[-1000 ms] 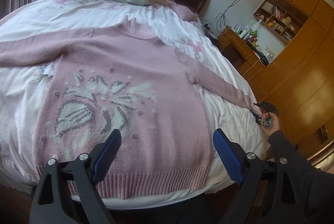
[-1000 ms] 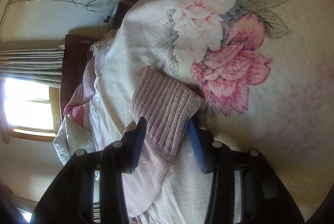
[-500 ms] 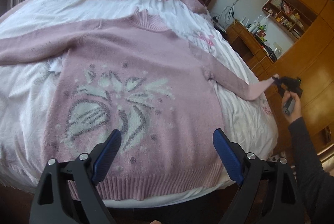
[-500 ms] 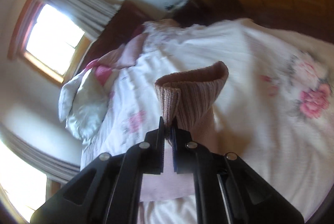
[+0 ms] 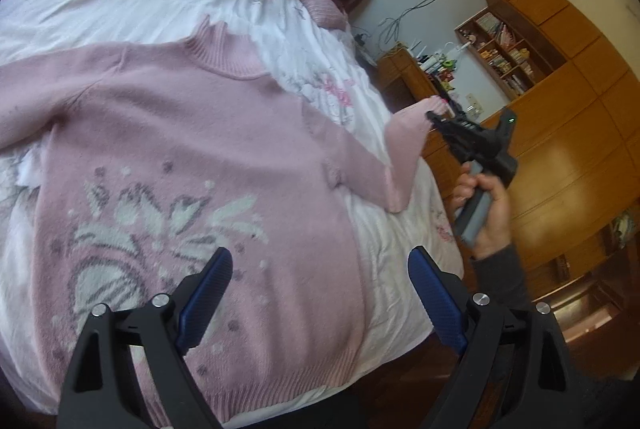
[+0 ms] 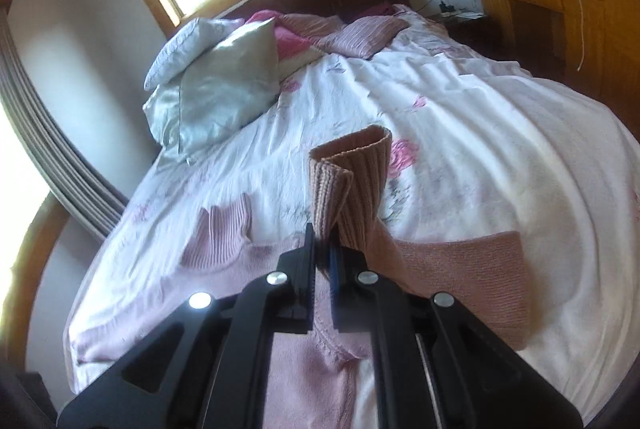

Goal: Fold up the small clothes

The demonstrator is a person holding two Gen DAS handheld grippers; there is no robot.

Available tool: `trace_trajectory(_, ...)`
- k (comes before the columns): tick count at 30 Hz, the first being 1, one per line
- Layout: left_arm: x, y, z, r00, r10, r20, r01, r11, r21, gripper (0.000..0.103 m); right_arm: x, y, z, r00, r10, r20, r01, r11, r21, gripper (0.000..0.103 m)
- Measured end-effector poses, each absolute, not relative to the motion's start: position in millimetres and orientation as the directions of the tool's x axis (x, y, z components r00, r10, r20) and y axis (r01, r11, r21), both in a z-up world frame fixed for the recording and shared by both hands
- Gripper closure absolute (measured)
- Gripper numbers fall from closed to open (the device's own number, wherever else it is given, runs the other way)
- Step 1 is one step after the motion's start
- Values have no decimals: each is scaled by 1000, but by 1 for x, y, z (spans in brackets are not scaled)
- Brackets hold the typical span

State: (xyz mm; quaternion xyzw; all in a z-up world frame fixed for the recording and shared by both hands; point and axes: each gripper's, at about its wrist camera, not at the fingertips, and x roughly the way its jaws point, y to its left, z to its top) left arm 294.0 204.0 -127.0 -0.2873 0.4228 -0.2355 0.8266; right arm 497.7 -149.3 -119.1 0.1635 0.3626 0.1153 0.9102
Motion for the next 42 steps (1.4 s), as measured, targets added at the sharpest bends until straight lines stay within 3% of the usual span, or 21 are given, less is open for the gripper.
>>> trace_trajectory(4,342,199,-128,498,-702,-509,179,658,-731,13,495,-67,-166,674,239,-699,-164,971,174,99)
trace_trajectory(8,392,180,-137,457,-728,-510,241,654,-717,13,488,1,-236,617,122,-778,-264,963,-58,98)
trace_trajectory(10,417,173,-148,440,-729,-524,232,656,-718,13,479,20,-261,589,75,-805,-309,941,-138,92)
trace_trajectory(12,442,168,-164,413,-750,-516,212,630,-747,13,461,30,-268,601,62,-797,-342,921,-186,78)
trace_trajectory(13,455,166,-173,401,-759,-513,192,617,-763,13,449,30,-266,615,72,-786,-356,914,-195,78)
trace_trajectory(16,491,155,-199,362,-784,-505,130,579,-805,13,407,20,-249,633,133,-763,-369,918,-146,65)
trace_trajectory(20,536,117,-230,272,-794,-543,86,583,-808,13,335,-16,-242,602,295,-742,-336,936,100,55)
trace_trajectory(24,560,84,-252,228,-562,-795,59,823,-565,13,265,-45,-261,543,406,-735,-272,913,303,54)
trace_trajectory(31,570,56,-250,164,-583,-796,139,812,-567,17,214,-68,-274,498,470,-728,-192,879,437,52)
trace_trajectory(32,572,55,-252,151,-571,-807,137,821,-554,41,211,-70,-272,501,475,-723,-185,876,447,51)
trace_trajectory(33,572,54,-258,155,-553,-818,127,833,-539,91,209,-72,-271,504,483,-716,-181,870,459,49)
trace_trajectory(38,568,56,-250,165,-570,-805,118,822,-558,95,200,-72,-266,507,491,-708,-177,864,472,48)
trace_trajectory(42,562,61,-207,217,-600,-770,168,800,-576,95,196,-74,-259,510,505,-696,-172,853,493,48)
